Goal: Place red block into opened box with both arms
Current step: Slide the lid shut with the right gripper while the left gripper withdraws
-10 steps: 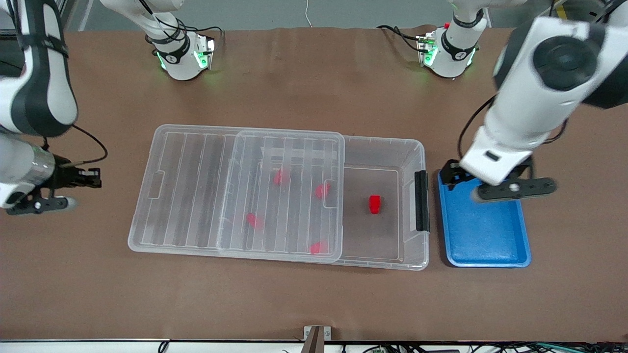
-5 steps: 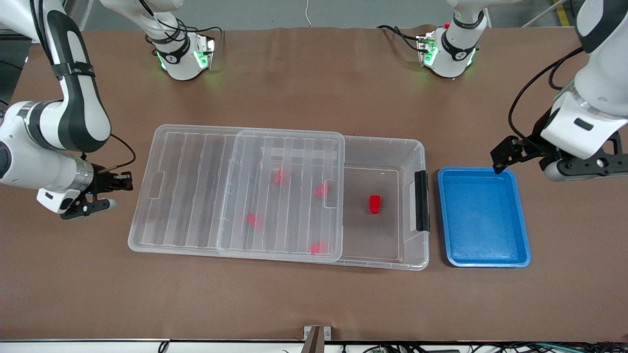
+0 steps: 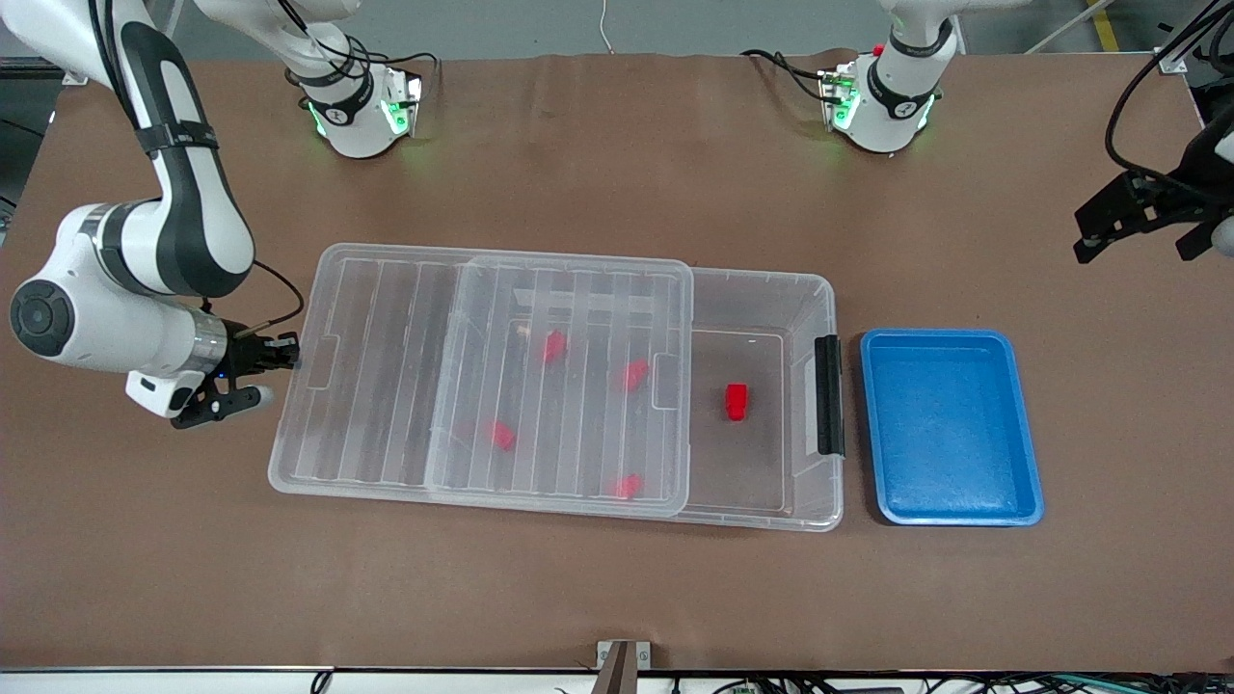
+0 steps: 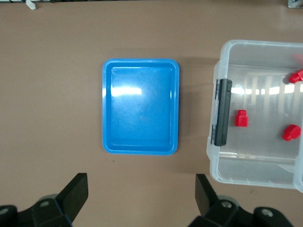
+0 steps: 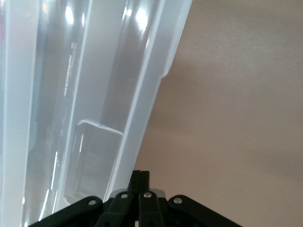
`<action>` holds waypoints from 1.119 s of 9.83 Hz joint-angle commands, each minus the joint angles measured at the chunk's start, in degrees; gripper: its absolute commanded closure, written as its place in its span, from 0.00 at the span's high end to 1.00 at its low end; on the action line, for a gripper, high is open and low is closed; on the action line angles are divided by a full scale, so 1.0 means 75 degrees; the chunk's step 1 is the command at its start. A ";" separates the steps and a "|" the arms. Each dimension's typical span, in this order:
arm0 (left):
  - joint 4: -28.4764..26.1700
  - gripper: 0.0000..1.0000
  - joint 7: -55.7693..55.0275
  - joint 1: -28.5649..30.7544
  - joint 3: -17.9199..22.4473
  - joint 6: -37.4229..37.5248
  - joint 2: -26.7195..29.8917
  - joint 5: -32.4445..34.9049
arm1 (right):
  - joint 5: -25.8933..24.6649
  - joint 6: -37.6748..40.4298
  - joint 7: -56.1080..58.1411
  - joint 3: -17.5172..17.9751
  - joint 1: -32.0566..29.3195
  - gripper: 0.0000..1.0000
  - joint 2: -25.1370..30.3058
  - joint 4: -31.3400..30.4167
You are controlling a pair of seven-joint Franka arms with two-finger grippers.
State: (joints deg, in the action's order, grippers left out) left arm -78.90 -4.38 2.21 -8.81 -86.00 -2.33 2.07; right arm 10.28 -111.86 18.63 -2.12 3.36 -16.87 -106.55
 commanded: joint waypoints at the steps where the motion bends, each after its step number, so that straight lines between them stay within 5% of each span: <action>1: -0.0857 1.00 0.0151 -0.0131 0.0179 -0.0007 0.0427 -0.0158 | 0.0595 -0.0155 0.0013 0.0001 0.0335 0.00 0.0000 -0.0067; 5: -0.0753 1.00 0.0139 -0.0084 0.0167 0.0216 0.0334 -0.0112 | 0.0668 -0.0249 -0.1062 0.0783 0.0454 0.00 -0.0549 0.0658; 11: -0.0742 1.00 0.0104 -0.0096 0.0085 0.0251 0.0334 -0.0041 | 0.0621 -0.0776 -0.1816 0.0985 0.0888 0.00 -0.0938 0.0848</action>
State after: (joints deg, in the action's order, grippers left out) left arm -82.56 -4.15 1.35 -8.21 -84.83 -0.10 1.84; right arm 14.31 -116.79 6.34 4.99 9.67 -22.52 -101.00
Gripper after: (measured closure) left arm 0.000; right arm 0.991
